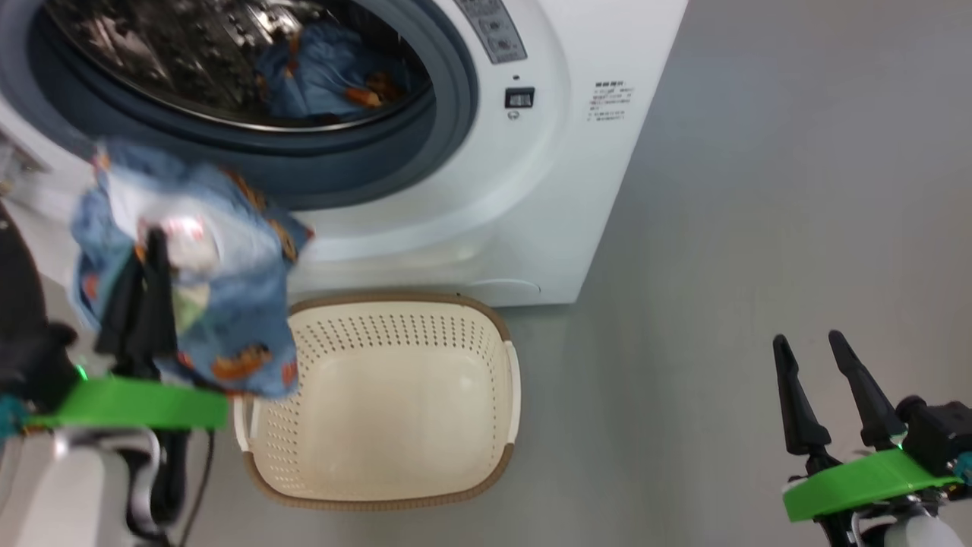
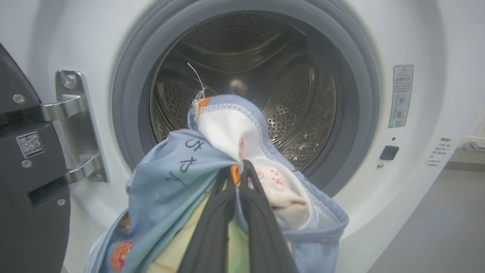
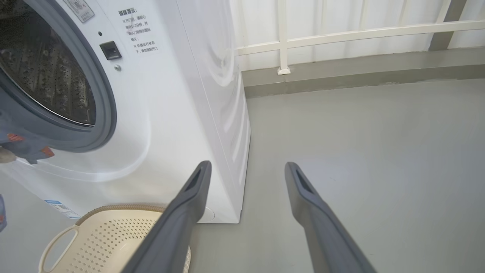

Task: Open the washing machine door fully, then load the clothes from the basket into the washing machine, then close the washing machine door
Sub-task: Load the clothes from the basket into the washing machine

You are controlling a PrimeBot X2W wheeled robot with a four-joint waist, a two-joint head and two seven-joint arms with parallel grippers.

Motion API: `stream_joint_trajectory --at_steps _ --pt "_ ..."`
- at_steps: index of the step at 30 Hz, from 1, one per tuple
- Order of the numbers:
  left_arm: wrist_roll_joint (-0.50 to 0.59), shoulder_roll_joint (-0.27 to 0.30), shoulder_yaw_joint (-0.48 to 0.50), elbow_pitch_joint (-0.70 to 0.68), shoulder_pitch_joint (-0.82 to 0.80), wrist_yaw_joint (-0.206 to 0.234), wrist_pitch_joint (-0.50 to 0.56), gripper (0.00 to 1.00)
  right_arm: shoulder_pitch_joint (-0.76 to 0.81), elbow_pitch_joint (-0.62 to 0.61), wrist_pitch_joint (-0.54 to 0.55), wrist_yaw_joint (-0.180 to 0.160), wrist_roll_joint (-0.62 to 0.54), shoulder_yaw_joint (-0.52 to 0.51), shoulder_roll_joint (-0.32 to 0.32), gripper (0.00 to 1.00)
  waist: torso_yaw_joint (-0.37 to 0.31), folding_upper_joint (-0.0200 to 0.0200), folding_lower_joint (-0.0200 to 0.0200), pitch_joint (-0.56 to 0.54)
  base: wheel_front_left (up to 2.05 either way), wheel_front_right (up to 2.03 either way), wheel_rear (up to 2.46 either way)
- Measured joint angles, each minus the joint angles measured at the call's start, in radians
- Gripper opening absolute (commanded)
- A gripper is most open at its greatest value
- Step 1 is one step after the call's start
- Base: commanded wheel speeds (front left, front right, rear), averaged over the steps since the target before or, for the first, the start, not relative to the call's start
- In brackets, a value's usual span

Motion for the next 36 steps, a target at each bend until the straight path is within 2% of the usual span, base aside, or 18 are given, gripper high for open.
stream_joint_trajectory --at_steps 11,21,27,32,36 --pt "-0.015 0.079 -0.031 0.167 -0.318 0.000 0.000 0.00 -0.078 0.004 0.000 0.000 0.000 0.032 0.035 1.00 -0.077 0.0000 0.0000 0.109 0.00 0.00 0.00" --pt "-0.040 0.141 -0.091 0.468 -0.556 0.000 0.000 0.00 -0.116 0.004 0.000 0.000 0.000 0.073 0.062 1.00 -0.165 0.0000 0.0001 0.175 0.00 0.00 0.00" --pt "-0.057 0.171 -0.126 0.601 -0.680 0.000 0.000 0.00 -0.125 0.005 0.000 0.000 0.000 0.092 0.077 1.00 -0.208 -0.0001 0.0001 0.208 0.00 0.00 0.00" --pt "-0.030 0.198 -0.118 0.644 -0.760 0.000 0.000 0.00 -0.151 0.004 0.000 0.000 0.003 0.117 0.081 1.00 -0.241 0.0000 0.0000 0.229 0.00 0.00 0.00" --pt "0.029 0.211 -0.078 0.606 -0.818 0.000 0.000 0.00 -0.152 0.003 0.000 0.000 0.007 0.126 0.082 1.00 -0.259 -0.0001 0.0000 0.249 0.00 0.00 0.00"
